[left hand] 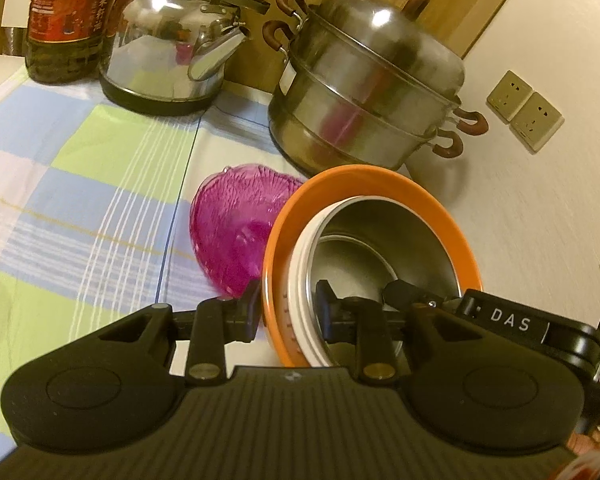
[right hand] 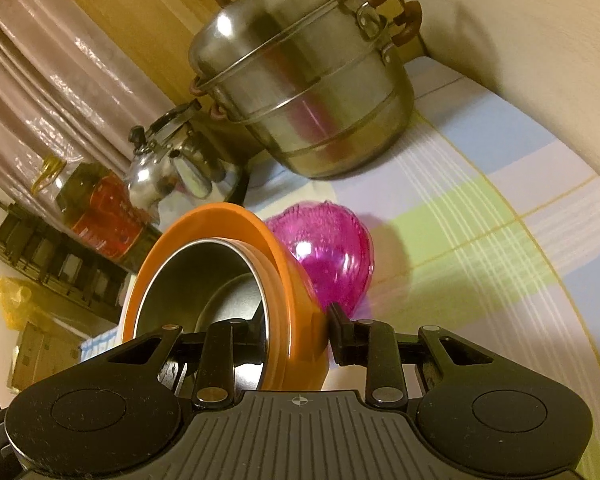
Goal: Organize plates and bowls
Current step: 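Lift the orange bowl with both grippers over the pink plates, then lower the orange bowl onto the pink plate stack with both grippers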
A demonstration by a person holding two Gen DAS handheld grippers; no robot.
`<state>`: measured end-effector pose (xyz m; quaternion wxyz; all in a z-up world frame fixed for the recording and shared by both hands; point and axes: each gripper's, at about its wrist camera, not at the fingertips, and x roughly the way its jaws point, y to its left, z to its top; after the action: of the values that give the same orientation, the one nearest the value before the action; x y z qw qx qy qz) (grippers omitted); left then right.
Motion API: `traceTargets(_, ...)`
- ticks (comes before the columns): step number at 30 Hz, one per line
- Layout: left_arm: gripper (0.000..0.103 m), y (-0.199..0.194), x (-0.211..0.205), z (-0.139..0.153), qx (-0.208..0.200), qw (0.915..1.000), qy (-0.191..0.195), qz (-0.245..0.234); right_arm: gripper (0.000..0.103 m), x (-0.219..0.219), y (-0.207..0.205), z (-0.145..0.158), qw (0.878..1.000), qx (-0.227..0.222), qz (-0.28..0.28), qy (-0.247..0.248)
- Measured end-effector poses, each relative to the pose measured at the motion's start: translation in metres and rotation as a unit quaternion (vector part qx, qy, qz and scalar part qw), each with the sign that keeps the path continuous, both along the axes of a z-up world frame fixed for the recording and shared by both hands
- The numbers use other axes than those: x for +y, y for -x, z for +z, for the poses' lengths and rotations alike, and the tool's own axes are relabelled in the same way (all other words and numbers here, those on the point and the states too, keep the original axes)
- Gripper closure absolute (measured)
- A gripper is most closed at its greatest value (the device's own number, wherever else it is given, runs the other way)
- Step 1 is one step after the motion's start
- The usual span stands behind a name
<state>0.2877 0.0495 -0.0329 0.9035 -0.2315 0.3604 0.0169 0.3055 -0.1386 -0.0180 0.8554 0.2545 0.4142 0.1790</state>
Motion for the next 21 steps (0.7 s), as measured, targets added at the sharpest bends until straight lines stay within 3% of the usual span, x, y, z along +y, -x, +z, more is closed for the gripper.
traceTargets(21, 0.079, -0.094, 0.026, -0.021, 0.031, 0.9995, 0.006, 0.010, 0.073, 0.019, -0.088, -0.029, 1.000, 0.029, -0.003, 0.005)
